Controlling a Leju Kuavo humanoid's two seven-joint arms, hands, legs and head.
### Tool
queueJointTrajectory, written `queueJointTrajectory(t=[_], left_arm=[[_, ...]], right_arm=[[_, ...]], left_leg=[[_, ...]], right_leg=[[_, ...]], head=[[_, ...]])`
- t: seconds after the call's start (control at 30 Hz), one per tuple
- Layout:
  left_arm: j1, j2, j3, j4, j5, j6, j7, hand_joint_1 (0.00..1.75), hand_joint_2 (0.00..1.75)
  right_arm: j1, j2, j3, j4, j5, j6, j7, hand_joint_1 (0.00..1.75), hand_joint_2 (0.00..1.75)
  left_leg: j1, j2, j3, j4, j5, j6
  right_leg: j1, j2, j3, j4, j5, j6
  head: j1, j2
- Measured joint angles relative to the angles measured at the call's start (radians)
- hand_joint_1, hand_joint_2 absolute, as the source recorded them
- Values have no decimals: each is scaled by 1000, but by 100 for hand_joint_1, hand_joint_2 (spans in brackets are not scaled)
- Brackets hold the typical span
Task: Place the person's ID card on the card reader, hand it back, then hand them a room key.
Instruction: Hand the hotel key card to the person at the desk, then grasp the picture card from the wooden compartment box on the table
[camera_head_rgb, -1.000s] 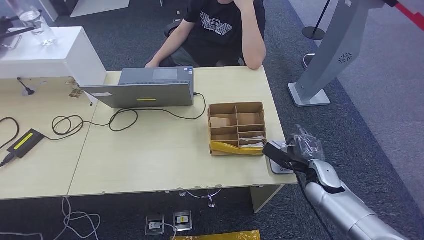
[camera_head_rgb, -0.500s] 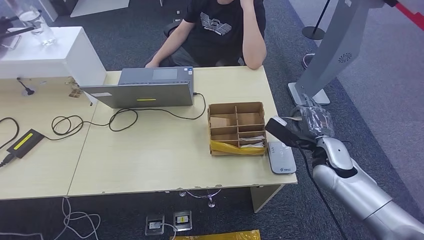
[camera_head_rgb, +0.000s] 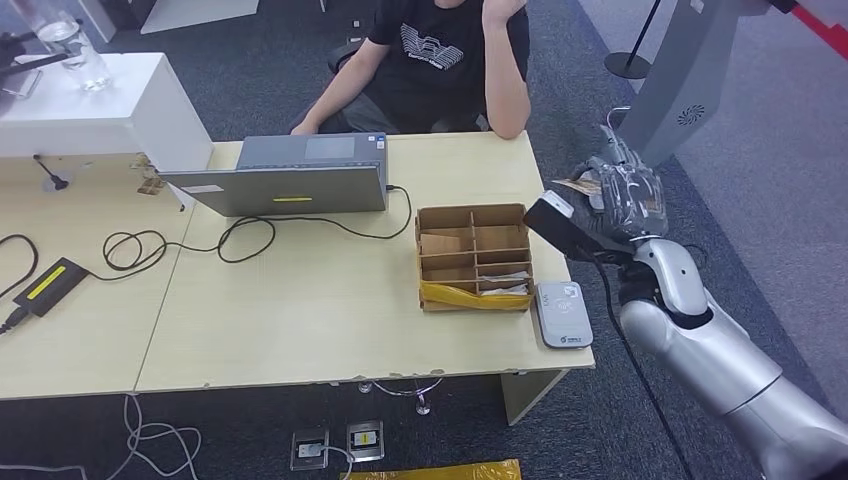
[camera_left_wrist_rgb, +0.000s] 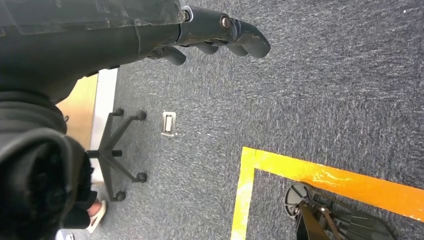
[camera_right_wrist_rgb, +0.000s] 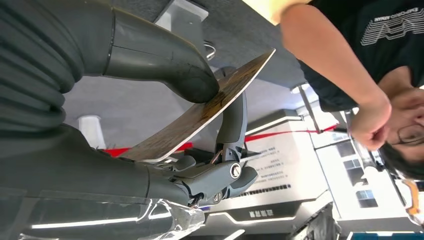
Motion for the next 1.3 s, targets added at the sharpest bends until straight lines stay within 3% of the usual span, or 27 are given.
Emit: queueJointTrajectory(t=[0.37,0.77,0.83,0.87,0.97,1.0,1.03,1.3], left_arm=[[-1,2,-2,0,-12,-10,-16,0,0],[-1,2,-9,0,-33,-10,36,0,0],[-2,2,-12,0,-34,-10,44,0,0],[-2,1,-12,0,-34,-10,48,0,0],[-2,1,-15,0,-32,-10,55,0,0],[-2,1,-17,0,-31,-9,57,0,0],[-2,1,-18,0,-30,-9,59,0,0],[-3,0,-19,0,-19,-3,65,0,0]], right_arm=[[13,45,-1,12,58,8,11,175,175],[36,70,-9,12,148,87,51,175,175],[42,73,-12,12,153,99,52,165,175],[44,75,-14,12,154,103,51,148,175],[46,83,-16,12,157,108,43,39,175],[46,88,-16,13,157,107,40,13,175],[46,93,-16,15,157,107,37,1,175],[46,122,-17,33,94,118,30,0,175]], left_leg=[[0,0,-1,0,0,0],[0,0,-1,0,0,0],[0,0,-1,0,0,0],[0,0,-1,0,0,0],[0,0,-1,0,0,0],[0,0,-1,0,0,0],[0,0,-1,0,0,0],[0,0,-1,0,0,0]], right_leg=[[0,0,-1,0,0,0],[0,0,-1,0,0,0],[0,0,-1,0,0,0],[0,0,-1,0,0,0],[0,0,-1,0,0,0],[0,0,-1,0,0,0],[0,0,-1,0,0,0],[0,0,-1,0,0,0]], head=[[0,0],[0,0],[0,0],[0,0],[0,0],[0,0],[0,0],[0,0]])
